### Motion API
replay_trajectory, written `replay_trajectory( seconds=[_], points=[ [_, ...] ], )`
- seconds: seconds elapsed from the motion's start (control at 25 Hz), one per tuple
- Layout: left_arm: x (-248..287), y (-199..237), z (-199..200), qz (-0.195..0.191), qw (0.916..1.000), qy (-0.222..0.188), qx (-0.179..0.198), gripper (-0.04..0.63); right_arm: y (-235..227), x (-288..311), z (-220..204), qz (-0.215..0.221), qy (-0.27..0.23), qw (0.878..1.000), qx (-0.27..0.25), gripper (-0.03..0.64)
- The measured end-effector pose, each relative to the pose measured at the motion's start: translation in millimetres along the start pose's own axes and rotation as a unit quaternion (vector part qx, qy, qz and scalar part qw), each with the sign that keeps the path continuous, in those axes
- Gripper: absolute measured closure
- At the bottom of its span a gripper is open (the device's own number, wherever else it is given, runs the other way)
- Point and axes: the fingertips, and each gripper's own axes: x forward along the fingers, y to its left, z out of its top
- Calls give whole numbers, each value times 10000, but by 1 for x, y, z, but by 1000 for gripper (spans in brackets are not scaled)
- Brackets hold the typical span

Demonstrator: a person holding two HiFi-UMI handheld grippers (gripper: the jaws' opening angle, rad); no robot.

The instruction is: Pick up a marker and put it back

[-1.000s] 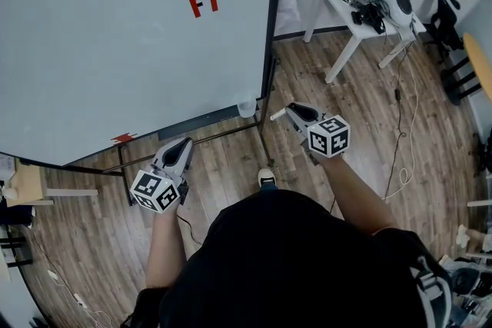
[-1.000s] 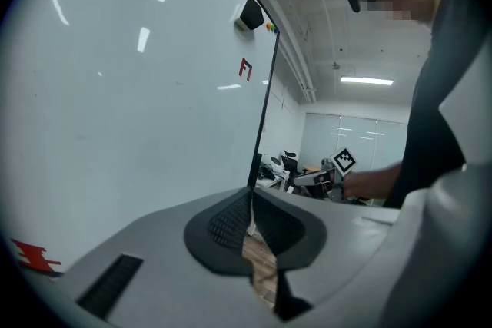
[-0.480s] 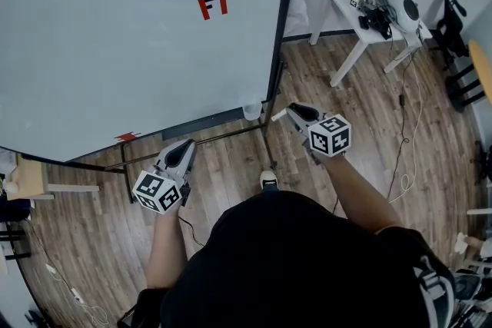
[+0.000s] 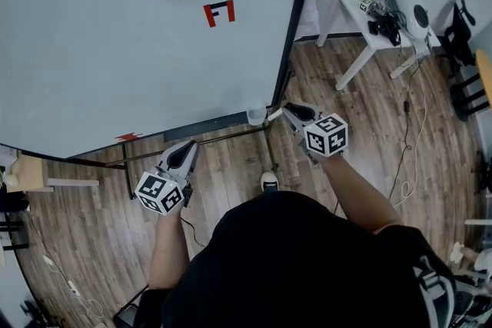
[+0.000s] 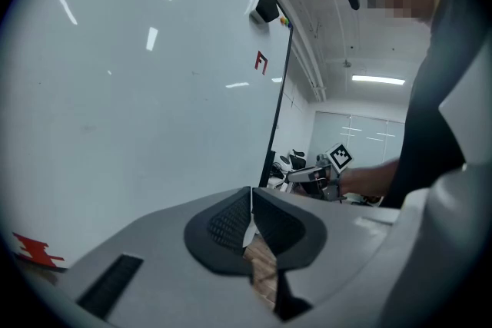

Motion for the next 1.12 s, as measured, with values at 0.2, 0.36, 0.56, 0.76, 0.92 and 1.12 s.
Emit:
replay_trajectory(
  seconds=[0.2, 0.36, 0.56, 0.76, 0.92, 1.12],
  points=[
    [6, 9, 1, 100, 9999, -11, -56, 579, -2, 19, 6, 144, 41, 9999, -64, 554],
    [13, 16, 0, 163, 9998, -3, -101, 579, -5, 37, 4, 240, 129, 9996, -104, 554],
    [19, 23, -2, 234, 9996, 30, -171, 579, -13, 56, -5, 311, 274, 9991, -124, 554],
    [26, 29, -6, 316, 9992, 92, -237, 580, -21, 72, -18, 370, 443, 9982, -136, 554],
    [31, 32, -9, 361, 9989, 132, -272, 580, -26, 84, -30, 422, 554, 9975, -147, 554],
    [32, 34, -15, 427, 9983, 247, -307, 580, -26, 98, -42, 500, 655, 9964, -203, 554]
  ],
)
